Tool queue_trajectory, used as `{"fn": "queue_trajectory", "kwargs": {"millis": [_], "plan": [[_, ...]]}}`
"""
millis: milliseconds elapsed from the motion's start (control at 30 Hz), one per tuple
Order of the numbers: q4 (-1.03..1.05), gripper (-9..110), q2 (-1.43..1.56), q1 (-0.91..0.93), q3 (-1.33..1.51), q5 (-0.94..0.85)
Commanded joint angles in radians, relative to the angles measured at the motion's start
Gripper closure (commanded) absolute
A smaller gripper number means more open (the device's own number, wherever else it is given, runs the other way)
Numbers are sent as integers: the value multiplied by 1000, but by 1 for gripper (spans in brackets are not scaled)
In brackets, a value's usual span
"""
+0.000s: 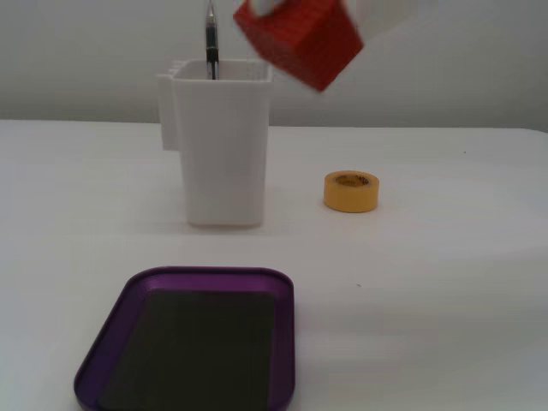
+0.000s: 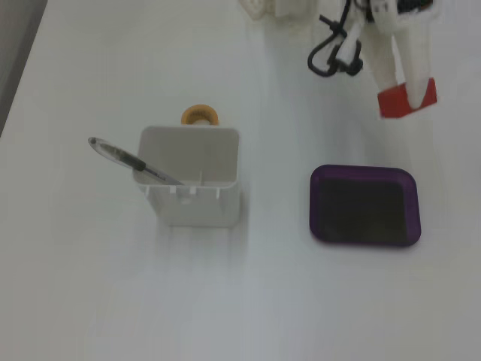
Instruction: Pick up the red cube and place it in the box.
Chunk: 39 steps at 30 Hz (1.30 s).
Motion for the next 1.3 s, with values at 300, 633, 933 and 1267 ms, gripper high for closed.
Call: {"fn": "queue_trajectory", "kwargs": {"millis": [300, 633, 933, 1267], "plan": [[-150, 102, -391, 67, -164, 60], [-138, 102, -532, 104, -207, 55], [-104, 94, -551, 107, -207, 54], [-31, 92, -538, 106, -209, 54]]}}
